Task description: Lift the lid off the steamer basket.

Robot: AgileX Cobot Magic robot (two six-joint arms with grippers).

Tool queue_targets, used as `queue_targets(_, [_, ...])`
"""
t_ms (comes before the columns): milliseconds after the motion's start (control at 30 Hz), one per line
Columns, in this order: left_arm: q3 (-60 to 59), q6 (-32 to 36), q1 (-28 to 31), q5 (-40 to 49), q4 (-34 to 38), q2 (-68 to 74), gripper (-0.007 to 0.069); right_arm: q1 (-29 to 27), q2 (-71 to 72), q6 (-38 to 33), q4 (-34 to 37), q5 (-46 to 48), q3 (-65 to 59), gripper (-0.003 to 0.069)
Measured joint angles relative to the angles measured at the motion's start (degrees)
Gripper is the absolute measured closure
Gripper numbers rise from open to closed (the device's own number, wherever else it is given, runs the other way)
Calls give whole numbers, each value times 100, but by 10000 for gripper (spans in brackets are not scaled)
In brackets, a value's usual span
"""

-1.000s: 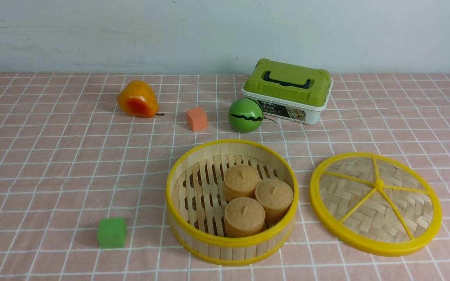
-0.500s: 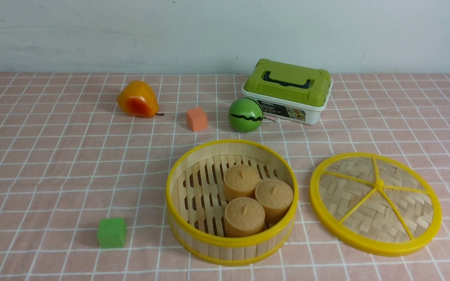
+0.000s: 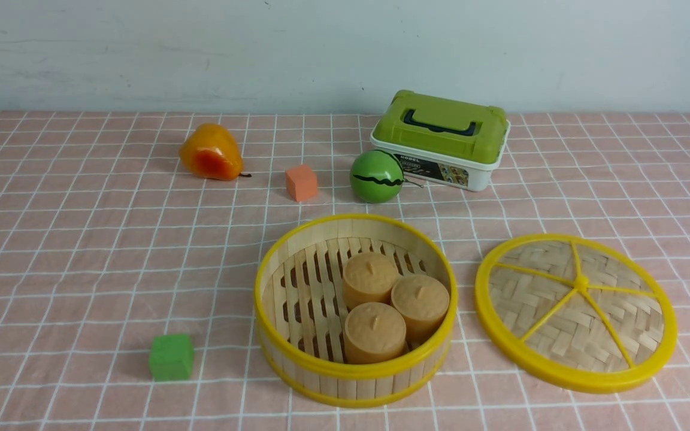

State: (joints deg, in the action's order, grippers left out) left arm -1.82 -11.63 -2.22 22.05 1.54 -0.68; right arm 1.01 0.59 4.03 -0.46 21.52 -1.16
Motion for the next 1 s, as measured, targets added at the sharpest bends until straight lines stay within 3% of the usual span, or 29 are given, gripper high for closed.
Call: queue_targets(1000, [0, 0, 0, 0, 0, 0, 386, 0, 0, 0, 0, 7, 2, 611])
